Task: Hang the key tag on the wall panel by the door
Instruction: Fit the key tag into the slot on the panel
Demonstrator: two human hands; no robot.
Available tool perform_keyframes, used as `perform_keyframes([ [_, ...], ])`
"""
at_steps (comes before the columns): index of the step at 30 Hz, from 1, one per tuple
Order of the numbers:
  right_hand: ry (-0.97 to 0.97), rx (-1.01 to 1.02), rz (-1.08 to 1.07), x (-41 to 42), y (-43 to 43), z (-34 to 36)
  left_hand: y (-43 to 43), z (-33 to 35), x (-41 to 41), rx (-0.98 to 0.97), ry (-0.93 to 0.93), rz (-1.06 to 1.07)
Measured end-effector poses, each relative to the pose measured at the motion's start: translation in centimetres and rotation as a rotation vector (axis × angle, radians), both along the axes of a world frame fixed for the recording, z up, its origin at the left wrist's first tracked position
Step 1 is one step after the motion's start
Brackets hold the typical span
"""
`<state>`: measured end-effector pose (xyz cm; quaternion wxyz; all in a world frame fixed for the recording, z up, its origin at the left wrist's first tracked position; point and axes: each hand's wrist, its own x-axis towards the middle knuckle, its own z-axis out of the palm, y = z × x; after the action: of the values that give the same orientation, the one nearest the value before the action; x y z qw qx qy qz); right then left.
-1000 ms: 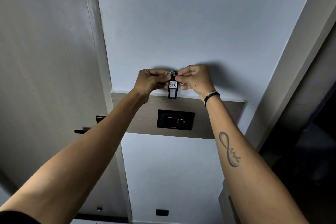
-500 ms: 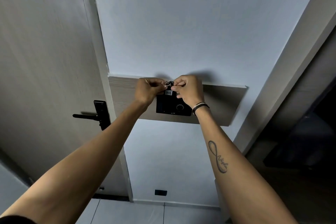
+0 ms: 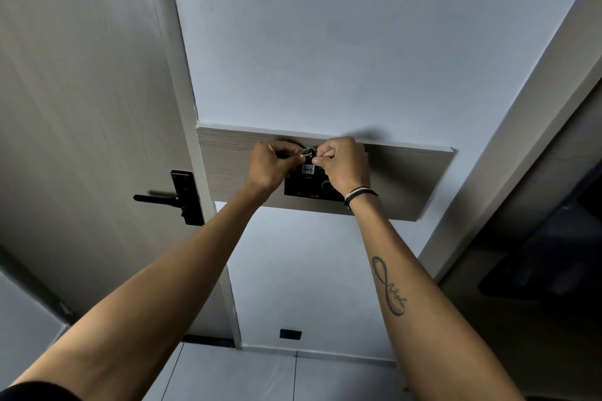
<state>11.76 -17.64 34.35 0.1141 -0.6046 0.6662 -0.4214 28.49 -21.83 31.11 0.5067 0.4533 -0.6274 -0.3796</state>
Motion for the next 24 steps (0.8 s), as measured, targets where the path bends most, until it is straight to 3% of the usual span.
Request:
perform_keyframes([
  [24,0.124,0.003,-0.026,0.4,0.2,-0.8,1.1,-0.5,-0.5,-0.167,-0.225,0.128],
])
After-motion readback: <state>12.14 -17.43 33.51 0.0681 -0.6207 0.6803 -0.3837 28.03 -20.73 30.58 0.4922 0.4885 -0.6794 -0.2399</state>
